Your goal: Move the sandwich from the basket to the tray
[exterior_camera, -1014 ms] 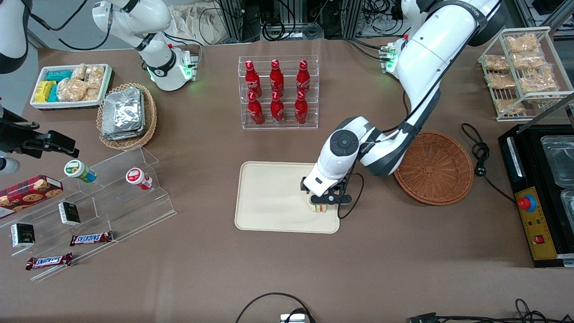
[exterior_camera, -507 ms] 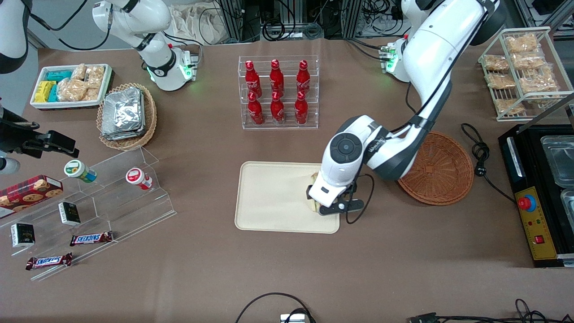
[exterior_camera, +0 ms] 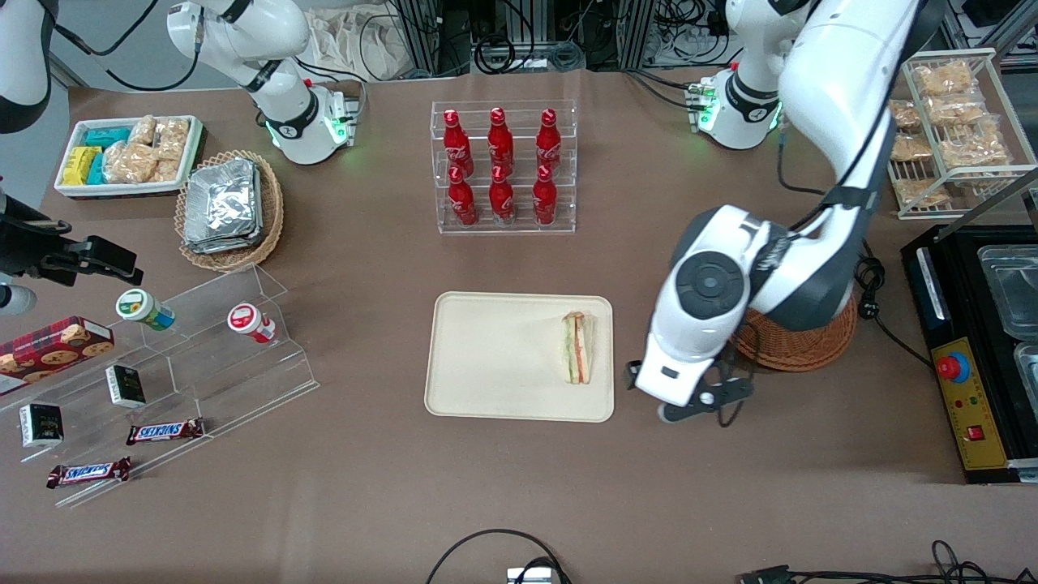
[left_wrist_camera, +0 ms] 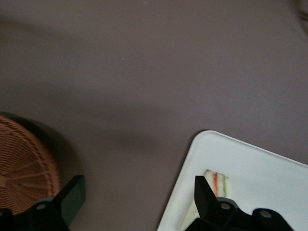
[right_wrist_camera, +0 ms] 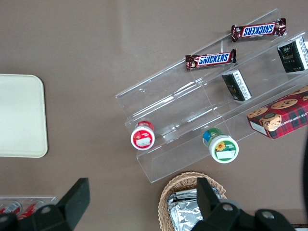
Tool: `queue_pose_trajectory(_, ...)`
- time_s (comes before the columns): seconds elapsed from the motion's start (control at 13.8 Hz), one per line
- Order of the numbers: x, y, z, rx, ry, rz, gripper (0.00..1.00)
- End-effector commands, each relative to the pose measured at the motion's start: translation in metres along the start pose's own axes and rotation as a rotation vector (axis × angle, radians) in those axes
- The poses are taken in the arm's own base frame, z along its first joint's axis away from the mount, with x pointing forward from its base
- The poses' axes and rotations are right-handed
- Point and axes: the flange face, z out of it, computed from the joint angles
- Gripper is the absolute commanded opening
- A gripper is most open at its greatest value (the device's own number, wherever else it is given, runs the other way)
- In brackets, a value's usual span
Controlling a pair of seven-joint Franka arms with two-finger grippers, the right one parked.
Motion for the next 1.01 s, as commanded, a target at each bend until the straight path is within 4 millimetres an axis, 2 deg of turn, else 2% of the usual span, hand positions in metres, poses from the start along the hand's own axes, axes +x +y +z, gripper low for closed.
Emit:
queue_pose_trajectory(0.0, 0.010, -0.035, -0.023, 0.043, -0.028, -0.029, 1.00)
queue_pose_trajectory(0.22, 0.022, -0.071, -0.051, 0.050, -0.033, 0.008, 1.00)
queue_pose_trajectory(0.36, 0.029, -0.103, -0.074, 0.033, -0.056, 0.053, 1.00)
queue_pose_trajectory(0.51, 0.020, -0.131, -0.092, 0.053, -0.070, 0.143, 1.00)
queue_pose_trajectory(0.87, 0.011, -0.224, -0.142, -0.018, -0.068, 0.239, 1.00)
queue_pose_trajectory(0.94, 0.004, -0.234, -0.148, -0.017, -0.066, 0.264, 1.00)
